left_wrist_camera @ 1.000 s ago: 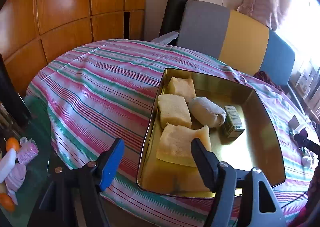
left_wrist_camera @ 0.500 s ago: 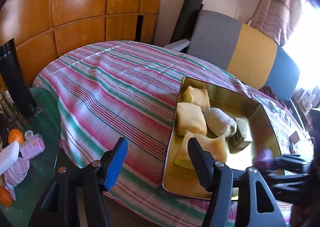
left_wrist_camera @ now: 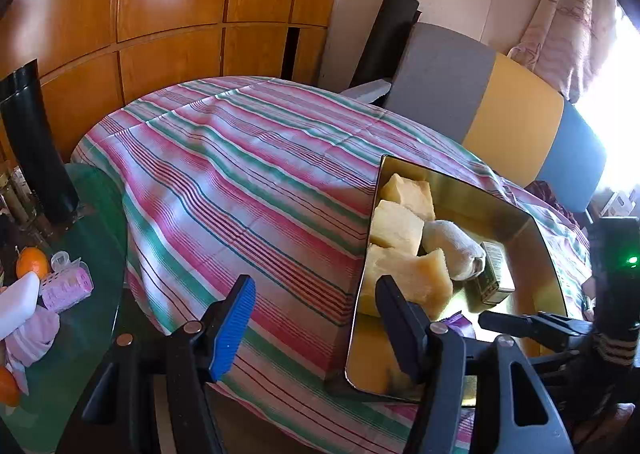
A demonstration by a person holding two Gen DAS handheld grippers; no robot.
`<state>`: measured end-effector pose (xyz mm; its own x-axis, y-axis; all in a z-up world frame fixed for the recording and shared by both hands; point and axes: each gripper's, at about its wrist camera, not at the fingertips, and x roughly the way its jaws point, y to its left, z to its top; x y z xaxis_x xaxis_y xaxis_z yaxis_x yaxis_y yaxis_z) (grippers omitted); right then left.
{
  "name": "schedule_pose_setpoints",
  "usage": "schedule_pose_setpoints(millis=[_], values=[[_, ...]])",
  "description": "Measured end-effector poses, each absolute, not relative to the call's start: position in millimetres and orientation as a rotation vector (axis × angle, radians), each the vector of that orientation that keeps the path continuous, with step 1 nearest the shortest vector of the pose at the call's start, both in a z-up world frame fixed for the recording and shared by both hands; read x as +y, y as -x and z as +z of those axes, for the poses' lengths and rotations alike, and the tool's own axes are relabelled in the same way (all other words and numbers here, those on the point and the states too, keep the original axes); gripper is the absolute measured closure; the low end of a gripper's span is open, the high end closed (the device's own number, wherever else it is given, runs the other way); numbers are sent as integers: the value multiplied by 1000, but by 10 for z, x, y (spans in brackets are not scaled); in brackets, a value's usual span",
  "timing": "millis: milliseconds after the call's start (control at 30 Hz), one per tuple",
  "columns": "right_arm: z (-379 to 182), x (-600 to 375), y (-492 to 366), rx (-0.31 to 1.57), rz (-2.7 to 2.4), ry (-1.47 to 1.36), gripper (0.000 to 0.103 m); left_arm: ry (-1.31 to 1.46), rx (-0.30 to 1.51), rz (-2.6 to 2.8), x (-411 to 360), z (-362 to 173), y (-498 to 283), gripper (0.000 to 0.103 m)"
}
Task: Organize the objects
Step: 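Carry the purple packet into the gold tray and open the right gripper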
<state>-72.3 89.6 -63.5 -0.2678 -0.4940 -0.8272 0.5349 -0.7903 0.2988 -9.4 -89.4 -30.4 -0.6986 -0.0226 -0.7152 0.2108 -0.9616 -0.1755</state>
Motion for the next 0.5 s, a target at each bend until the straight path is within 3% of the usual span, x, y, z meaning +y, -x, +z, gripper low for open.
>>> schedule_pose_setpoints(millis=[500], values=[[-271, 1406, 499, 88, -2410, -1221, 20, -1127, 230, -2875, -487, -127, -19, 40]])
